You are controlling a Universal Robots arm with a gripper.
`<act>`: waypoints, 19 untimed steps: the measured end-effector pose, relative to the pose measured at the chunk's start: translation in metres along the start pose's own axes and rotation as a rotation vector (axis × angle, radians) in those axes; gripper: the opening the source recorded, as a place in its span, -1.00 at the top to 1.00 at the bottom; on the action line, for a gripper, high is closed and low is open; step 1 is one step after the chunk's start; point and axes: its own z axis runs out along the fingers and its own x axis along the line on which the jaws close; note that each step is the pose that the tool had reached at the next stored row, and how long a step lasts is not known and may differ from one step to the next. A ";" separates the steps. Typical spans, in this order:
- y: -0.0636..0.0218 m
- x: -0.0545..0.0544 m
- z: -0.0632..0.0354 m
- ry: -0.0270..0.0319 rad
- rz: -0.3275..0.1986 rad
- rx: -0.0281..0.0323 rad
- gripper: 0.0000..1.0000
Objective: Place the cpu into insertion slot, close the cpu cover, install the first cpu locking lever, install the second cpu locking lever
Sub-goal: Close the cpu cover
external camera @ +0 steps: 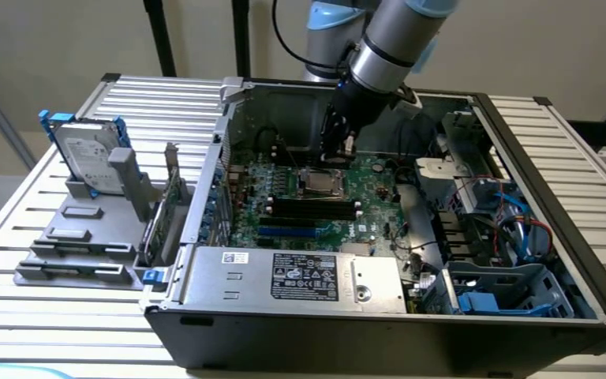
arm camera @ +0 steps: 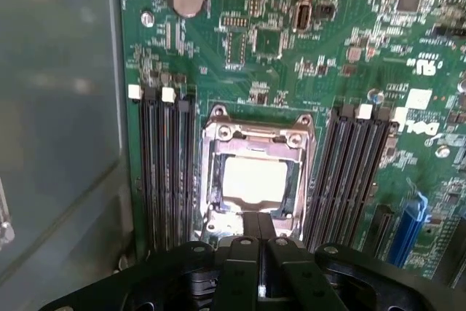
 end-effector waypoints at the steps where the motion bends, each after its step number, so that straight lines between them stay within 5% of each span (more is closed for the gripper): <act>1: -0.0040 0.000 0.0022 0.0002 0.000 0.0002 0.79; 10: -0.0191 0.000 0.0215 0.0006 0.000 0.0006 0.79; 19: -0.0172 0.000 0.0372 0.0031 0.008 -0.0001 0.79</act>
